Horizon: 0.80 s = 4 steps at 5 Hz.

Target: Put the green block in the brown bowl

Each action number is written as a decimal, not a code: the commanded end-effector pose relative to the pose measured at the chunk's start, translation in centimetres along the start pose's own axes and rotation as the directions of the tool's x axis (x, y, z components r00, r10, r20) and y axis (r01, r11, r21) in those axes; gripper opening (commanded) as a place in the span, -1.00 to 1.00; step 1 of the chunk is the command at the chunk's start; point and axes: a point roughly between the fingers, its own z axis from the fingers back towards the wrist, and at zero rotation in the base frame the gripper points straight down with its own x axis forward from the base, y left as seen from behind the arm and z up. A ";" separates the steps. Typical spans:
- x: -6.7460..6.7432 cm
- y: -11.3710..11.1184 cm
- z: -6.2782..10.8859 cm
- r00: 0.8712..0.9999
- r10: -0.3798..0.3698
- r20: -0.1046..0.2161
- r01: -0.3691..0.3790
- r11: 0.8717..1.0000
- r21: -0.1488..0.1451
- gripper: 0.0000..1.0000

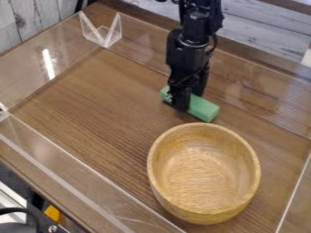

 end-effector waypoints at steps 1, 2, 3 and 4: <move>0.2 -0.5 2.6 1.000 0.013 0.013 -0.012 0.997 -0.077 -1.00; 0.2 -0.4 2.6 1.000 0.017 0.014 -0.016 0.997 -0.074 -1.00; 0.2 -0.2 2.8 1.000 0.019 0.014 -0.018 0.997 -0.069 -1.00; 0.1 0.0 2.9 1.000 0.022 0.014 -0.021 0.998 -0.066 -1.00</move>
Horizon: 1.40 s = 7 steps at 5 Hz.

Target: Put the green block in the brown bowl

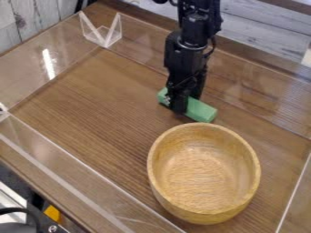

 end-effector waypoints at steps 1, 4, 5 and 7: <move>0.2 -0.4 2.5 1.000 0.009 0.013 -0.008 0.997 -0.071 -1.00; 0.3 -0.1 2.2 1.000 0.020 0.015 -0.019 0.998 -0.064 -1.00; 0.3 0.1 2.2 1.000 0.024 0.016 -0.023 0.998 -0.061 -1.00; 0.3 0.2 2.6 1.000 0.027 0.011 -0.026 0.998 -0.053 -1.00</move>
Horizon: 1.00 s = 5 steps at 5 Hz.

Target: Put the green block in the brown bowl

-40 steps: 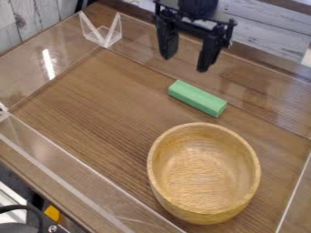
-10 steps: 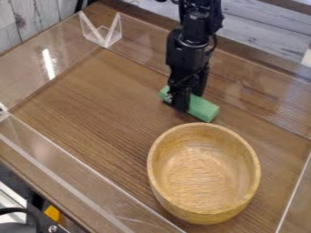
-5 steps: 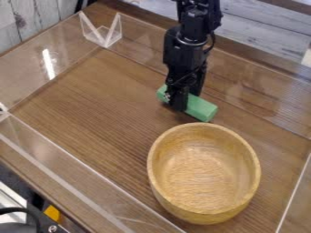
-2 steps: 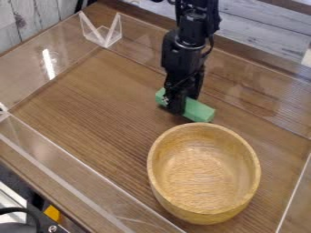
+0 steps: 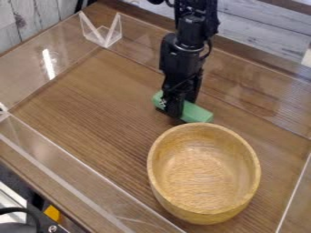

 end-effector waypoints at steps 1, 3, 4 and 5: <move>0.3 -1.0 3.4 1.000 0.005 0.004 -0.004 0.995 -0.097 -1.00; 0.4 -1.3 4.0 1.000 0.006 -0.007 -0.007 0.996 -0.089 -1.00; 0.6 -1.5 4.4 1.000 0.009 -0.014 -0.010 0.997 -0.083 -1.00; 0.9 -1.8 5.2 0.999 0.013 -0.031 -0.016 0.997 -0.073 -1.00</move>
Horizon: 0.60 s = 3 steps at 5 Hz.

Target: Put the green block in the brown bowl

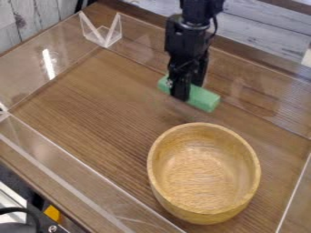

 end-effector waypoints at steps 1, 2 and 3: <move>0.9 -1.4 2.8 1.000 0.023 -0.006 -0.023 0.996 -0.084 -1.00; 0.9 -1.8 2.5 0.999 0.031 -0.011 -0.032 0.996 -0.088 -1.00; 0.8 -2.3 2.3 0.999 0.039 -0.014 -0.041 0.995 -0.091 -1.00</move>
